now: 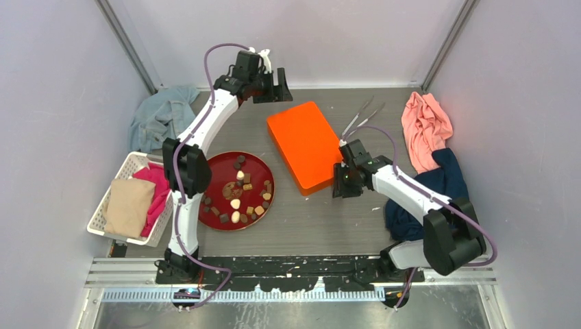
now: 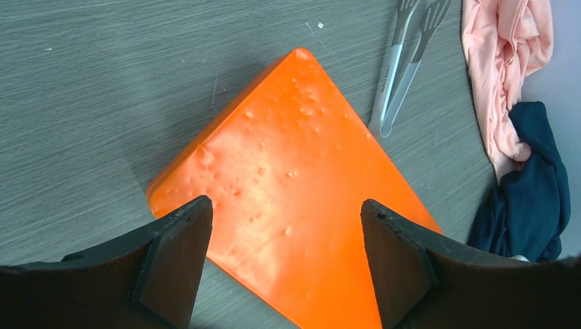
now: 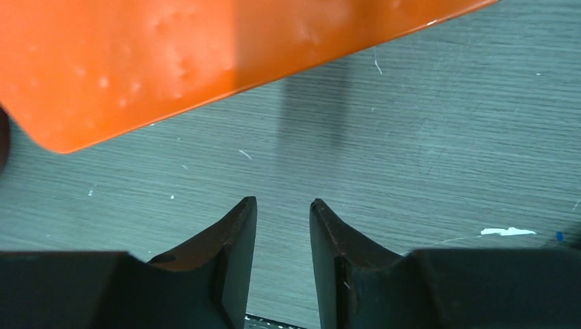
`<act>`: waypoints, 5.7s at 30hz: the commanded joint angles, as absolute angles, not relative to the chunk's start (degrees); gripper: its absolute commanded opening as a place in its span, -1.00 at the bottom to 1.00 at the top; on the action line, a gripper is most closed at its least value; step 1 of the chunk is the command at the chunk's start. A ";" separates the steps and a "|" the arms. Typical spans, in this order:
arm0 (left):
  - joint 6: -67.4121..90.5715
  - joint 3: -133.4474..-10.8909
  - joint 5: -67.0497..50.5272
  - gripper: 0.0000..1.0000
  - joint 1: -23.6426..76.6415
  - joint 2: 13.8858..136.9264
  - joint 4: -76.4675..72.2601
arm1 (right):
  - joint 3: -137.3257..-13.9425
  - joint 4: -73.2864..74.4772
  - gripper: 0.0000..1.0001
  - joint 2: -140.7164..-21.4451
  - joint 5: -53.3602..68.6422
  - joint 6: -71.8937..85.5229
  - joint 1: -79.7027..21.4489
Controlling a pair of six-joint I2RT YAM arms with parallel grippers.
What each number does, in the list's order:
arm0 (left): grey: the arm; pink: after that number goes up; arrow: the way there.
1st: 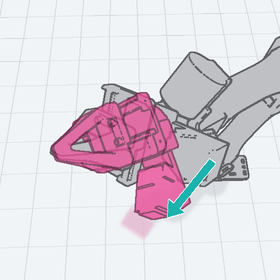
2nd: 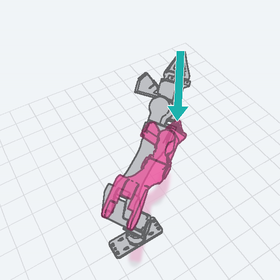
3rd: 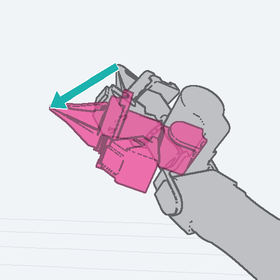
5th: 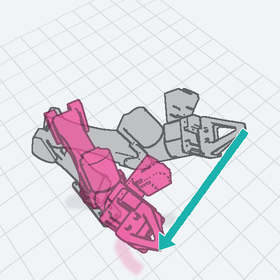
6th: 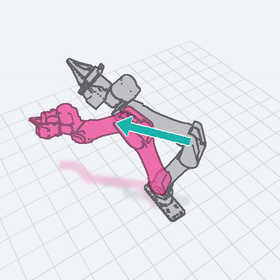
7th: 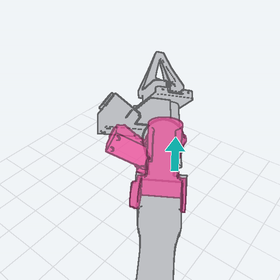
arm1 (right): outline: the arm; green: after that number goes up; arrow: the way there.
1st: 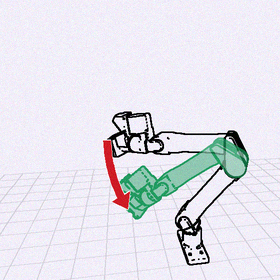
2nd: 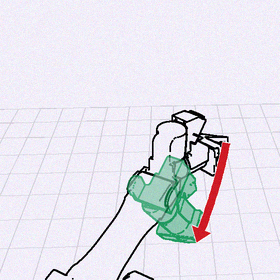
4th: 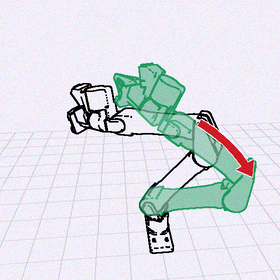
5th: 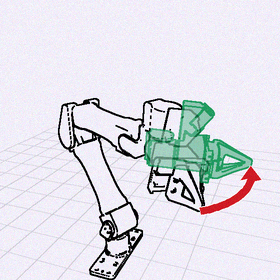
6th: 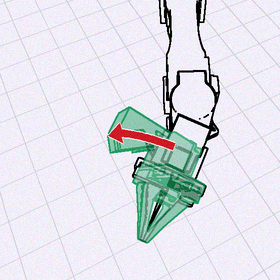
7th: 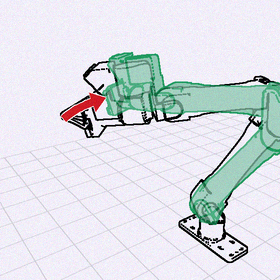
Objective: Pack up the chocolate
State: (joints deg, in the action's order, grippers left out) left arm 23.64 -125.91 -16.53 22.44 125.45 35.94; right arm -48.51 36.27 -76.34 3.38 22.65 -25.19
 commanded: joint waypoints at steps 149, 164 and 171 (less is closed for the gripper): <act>16.66 -117.23 -8.60 0.62 20.30 112.82 41.85 | -128.87 38.32 -0.70 -119.81 -2.25 24.59 -18.71; 18.87 -113.01 -8.94 0.61 20.77 110.02 40.52 | -70.51 40.78 -0.67 -83.92 -4.73 26.19 -18.83; 18.95 -113.10 -9.12 0.61 21.78 110.34 41.01 | -66.74 38.92 -0.75 -88.08 -6.85 24.46 -18.72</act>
State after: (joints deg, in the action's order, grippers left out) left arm 18.65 -112.88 -8.62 21.08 112.79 42.72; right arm -64.73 40.34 -90.52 -3.90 25.36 -18.68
